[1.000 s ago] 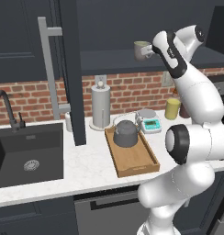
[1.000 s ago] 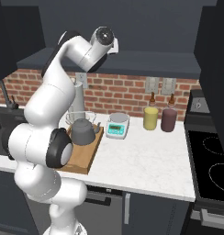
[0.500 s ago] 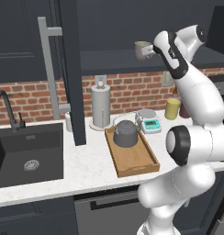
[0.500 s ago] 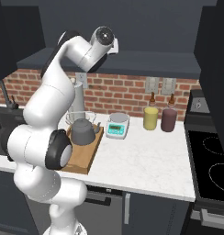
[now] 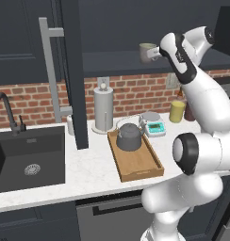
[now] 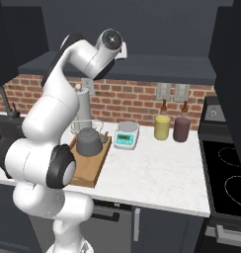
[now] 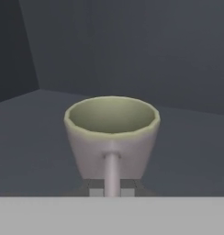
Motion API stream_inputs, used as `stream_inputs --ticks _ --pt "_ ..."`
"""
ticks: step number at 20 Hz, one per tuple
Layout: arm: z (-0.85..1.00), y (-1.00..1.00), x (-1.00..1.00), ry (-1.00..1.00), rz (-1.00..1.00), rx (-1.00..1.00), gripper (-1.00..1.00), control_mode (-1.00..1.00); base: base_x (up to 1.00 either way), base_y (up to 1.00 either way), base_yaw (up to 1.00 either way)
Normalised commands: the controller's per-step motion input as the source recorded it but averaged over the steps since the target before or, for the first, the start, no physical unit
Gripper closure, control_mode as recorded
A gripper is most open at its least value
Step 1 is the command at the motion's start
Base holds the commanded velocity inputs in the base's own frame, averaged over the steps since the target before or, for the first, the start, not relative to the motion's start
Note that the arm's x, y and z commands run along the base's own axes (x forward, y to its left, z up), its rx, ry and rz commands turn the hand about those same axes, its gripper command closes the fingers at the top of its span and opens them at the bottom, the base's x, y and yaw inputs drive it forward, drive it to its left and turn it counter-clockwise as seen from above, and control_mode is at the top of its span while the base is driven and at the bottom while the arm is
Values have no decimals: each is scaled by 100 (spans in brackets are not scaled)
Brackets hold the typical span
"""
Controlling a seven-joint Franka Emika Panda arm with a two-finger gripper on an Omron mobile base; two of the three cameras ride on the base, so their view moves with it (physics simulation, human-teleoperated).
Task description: Pick the kettle from the counter and place it on the tray. Then pick the mug from the cabinet and place it on the tray. Then close the cabinet doors.
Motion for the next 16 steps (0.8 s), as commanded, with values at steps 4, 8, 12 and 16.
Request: stream_inputs --ticks 4,8,12,16 --pt "0 0 -17 0 0 0 100 -100 0 0 0" --pt "1 0 -41 -2 0 0 100 -100 0 0 0" --pt "16 0 -76 -4 5 0 100 -100 0 0 0" --pt "16 0 -88 0 8 0 100 -100 0 0 0"
